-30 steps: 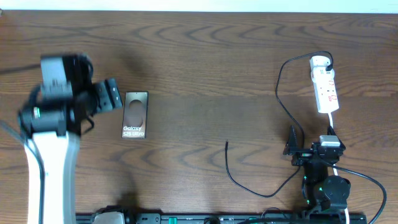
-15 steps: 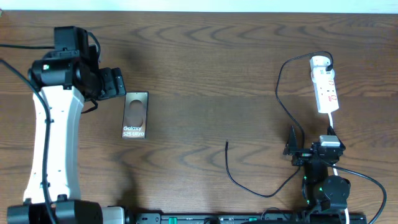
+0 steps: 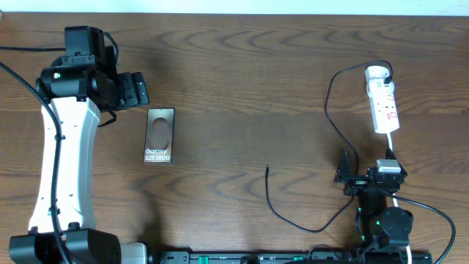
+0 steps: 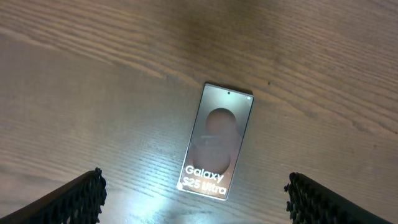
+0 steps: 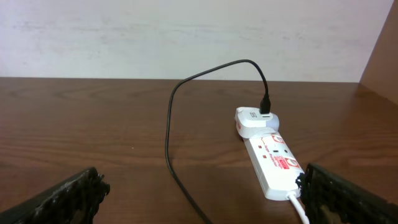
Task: Plug charger to phone and switch on socket
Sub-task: 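Raise the left arm and move the left gripper above the Galaxy phone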
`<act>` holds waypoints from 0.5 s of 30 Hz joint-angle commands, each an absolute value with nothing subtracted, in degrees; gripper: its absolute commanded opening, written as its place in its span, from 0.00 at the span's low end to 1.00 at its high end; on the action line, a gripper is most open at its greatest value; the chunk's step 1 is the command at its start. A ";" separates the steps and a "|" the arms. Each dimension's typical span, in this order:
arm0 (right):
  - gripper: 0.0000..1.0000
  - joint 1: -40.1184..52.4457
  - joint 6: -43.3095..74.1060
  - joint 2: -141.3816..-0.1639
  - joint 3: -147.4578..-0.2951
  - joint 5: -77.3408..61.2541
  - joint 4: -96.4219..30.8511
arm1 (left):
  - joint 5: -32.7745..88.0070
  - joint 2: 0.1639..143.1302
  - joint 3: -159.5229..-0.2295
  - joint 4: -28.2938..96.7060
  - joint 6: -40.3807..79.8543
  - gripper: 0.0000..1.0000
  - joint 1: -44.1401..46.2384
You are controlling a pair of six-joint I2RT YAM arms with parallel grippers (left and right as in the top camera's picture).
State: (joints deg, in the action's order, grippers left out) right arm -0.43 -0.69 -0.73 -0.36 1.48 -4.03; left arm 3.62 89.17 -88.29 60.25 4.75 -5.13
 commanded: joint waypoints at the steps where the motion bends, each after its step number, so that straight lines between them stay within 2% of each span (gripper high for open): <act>1: 0.99 -0.93 -1.34 -0.45 -0.32 1.37 -4.27 | 4.10 90.41 -86.59 60.10 1.17 0.92 -4.91; 15: 0.99 -0.93 -1.37 -0.45 -0.32 1.37 -4.27 | 3.88 102.83 -85.80 57.71 -3.36 0.92 0.47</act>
State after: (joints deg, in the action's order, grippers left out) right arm -0.43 -0.69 -0.73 -0.36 1.48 -4.03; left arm 3.99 100.01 -86.56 58.39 -1.93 -0.40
